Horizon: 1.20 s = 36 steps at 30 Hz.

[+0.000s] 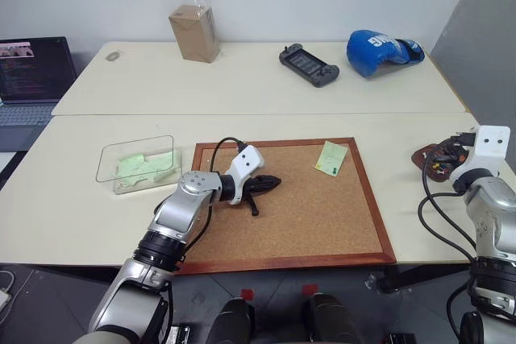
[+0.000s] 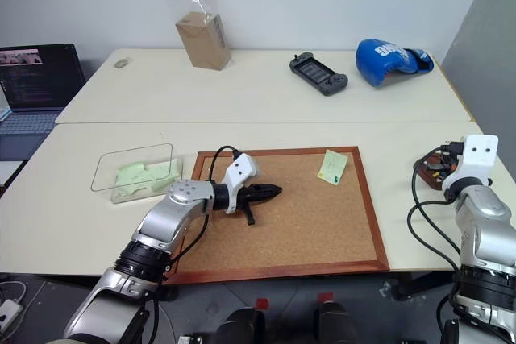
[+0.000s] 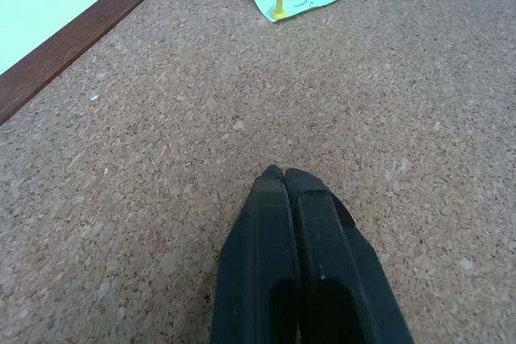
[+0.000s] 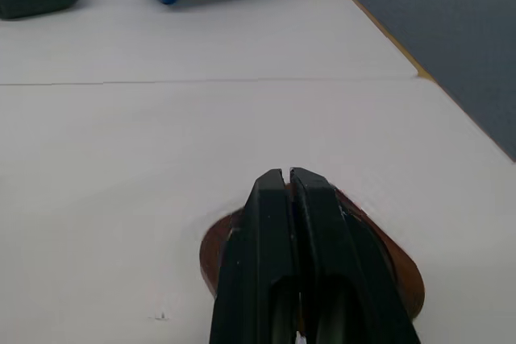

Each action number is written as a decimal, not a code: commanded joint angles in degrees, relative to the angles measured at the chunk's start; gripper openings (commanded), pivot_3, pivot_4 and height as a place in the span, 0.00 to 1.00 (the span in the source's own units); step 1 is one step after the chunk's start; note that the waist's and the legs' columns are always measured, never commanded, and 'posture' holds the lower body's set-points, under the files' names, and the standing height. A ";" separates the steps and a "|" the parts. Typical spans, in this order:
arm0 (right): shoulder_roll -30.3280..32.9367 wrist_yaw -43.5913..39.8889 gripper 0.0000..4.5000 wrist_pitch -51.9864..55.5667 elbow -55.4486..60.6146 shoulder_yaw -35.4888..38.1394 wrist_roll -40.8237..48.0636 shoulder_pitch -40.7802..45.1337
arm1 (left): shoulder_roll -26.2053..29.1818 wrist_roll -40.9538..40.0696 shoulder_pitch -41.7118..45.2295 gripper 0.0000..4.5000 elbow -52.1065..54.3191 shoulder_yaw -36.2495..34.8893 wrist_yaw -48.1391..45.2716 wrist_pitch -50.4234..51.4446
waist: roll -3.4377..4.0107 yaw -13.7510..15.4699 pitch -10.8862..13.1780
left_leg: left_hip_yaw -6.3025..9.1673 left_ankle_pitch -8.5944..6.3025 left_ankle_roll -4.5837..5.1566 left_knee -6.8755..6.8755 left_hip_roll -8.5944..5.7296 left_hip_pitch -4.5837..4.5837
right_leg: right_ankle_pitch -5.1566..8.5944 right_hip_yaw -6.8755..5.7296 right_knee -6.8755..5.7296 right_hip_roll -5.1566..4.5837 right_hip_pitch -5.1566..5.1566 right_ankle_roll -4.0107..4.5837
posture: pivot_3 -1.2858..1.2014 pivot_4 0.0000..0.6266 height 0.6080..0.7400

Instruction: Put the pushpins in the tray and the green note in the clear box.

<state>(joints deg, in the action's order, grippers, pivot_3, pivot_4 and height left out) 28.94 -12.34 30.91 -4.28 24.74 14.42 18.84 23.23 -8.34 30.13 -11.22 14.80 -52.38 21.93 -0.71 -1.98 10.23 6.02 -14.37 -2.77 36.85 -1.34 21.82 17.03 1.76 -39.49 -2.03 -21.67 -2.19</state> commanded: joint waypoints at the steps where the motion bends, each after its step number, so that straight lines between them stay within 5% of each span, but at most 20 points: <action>1: 0.46 -0.56 0.01 1.11 -1.43 2.48 2.92 2.25 | -0.19 1.38 0.32 0.00 -1.60 1.41 -0.61 0.24 | 0.00 0.00 0.00 | -0.06 0.00 0.00 -0.01 0.00 0.00 | 0.00 0.06 0.02 0.00 -0.01 0.00 | 0.52 0.24 1.00; 6: 0.82 -0.96 0.01 0.77 -5.14 2.70 4.18 3.75 | -0.45 1.07 0.60 0.00 -1.46 0.93 -0.59 0.69 | 0.00 0.10 0.00 | -0.19 -0.02 0.03 0.00 0.02 0.00 | -0.03 0.24 0.05 -0.01 -0.02 -0.05 | 0.52 0.24 1.00; 19: 2.77 -1.85 0.63 -4.01 -12.65 1.12 2.46 7.29 | -0.06 1.37 0.14 0.00 -1.11 0.81 -0.46 0.62 | 0.00 0.10 0.00 | -0.27 -0.04 0.06 -0.01 0.03 0.01 | -0.04 0.33 0.11 -0.01 -0.04 -0.07 | 0.52 0.24 1.00; 36: 5.47 -2.64 0.63 -12.28 -18.61 -4.38 -4.21 6.10 | -0.28 1.73 0.19 0.00 -1.01 1.38 -0.74 0.42 | 0.00 0.10 0.00 | -0.34 -0.04 0.07 0.00 0.03 0.01 | -0.07 0.36 0.19 -0.01 -0.04 -0.12 | 0.52 0.24 1.00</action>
<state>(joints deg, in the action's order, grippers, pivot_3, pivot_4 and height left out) 33.35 -14.89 20.34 -22.88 19.99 10.25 24.09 22.81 -8.07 30.70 -11.82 14.79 -53.08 21.88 -0.71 -1.88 10.23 5.68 -14.41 -2.70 36.84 -1.31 21.83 16.96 2.13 -39.30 -2.04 -21.71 -2.32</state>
